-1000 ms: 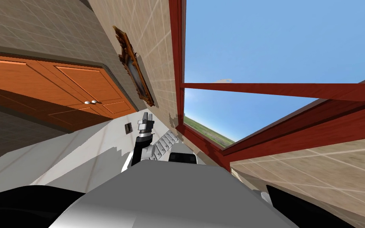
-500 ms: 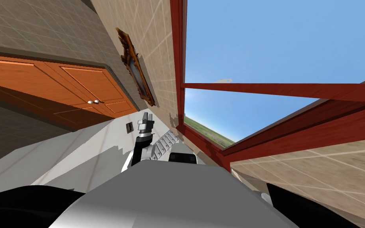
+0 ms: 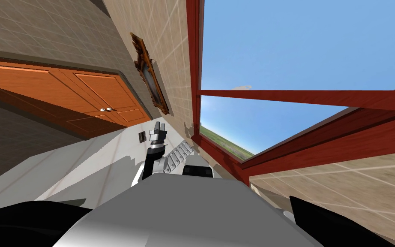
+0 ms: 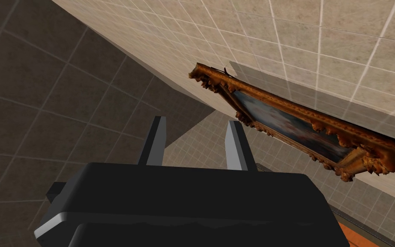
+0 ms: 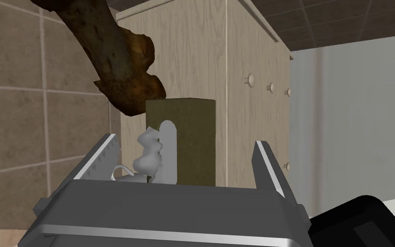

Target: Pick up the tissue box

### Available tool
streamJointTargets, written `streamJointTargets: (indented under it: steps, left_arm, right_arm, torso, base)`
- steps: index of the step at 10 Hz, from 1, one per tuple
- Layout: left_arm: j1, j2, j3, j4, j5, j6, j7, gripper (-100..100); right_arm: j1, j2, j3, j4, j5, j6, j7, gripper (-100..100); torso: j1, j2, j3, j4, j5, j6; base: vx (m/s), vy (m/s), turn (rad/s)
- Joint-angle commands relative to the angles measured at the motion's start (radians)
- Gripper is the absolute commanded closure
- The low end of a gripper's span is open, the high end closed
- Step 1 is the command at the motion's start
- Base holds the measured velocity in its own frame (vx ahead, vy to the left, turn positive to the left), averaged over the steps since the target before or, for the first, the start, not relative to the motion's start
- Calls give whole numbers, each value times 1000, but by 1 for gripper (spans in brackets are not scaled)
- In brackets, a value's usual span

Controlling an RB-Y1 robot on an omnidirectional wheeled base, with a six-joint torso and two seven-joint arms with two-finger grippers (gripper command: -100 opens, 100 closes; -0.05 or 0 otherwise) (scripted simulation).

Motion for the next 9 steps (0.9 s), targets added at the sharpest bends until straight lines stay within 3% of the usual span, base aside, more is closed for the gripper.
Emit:
streamJointTargets:
  steps: [1, 2, 3, 4, 5, 6, 8, 9]
  left_arm:
    - [0, 0, 0, 0, 0, 0, 0, 0]
    - [0, 0, 0, 0, 0, 0, 0, 0]
    - [0, 0, 0, 0, 0, 0, 0, 0]
    - [0, 0, 0, 0, 0, 0, 0, 0]
    - [0, 0, 0, 0, 0, 0, 0, 0]
    - [0, 0, 0, 0, 0, 0, 0, 0]
    - [0, 0, 0, 0, 0, 0, 0, 0]
    - [0, 0, 0, 0, 0, 0, 0, 0]
  right_arm:
    - [-50, -22, -43, 5, 43, 6, 50, -100]
    - [-56, -22, -43, 5, 43, 6, 69, -100]
    - [-96, -51, -76, 26, 80, 8, 98, -100]
    - [-103, -51, -76, 26, 80, 8, 108, -100]
    - [-143, -72, -105, 41, 108, 10, 143, -100]
    - [-143, -72, -105, 41, 108, 10, 158, -100]
    - [-189, -95, -139, 55, 134, 13, 207, -100]
    - [-174, -75, -130, 38, 123, 17, 191, -100]
  torso:
    - [0, 0, 0, 0, 0, 0]
    - [-1, 0, 0, 0, 0, -1]
    - [0, 0, 0, 0, 0, 0]
    - [-1, 0, 0, 0, 0, -1]
    - [-1, 0, 0, 0, 0, 0]
    - [-1, 0, 0, 0, 0, 0]
    - [0, 0, 0, 0, 0, 0]
    - [0, 0, 0, 0, 0, 0]
  base:
    - [-20, -11, 65]
    - [-19, -13, 56]
    - [-23, -15, 49]
    - [-18, -13, 30]
    - [-18, -12, 34]
    - [-13, -6, 26]
    - [-15, -7, 21]
    - [-5, -3, 9]
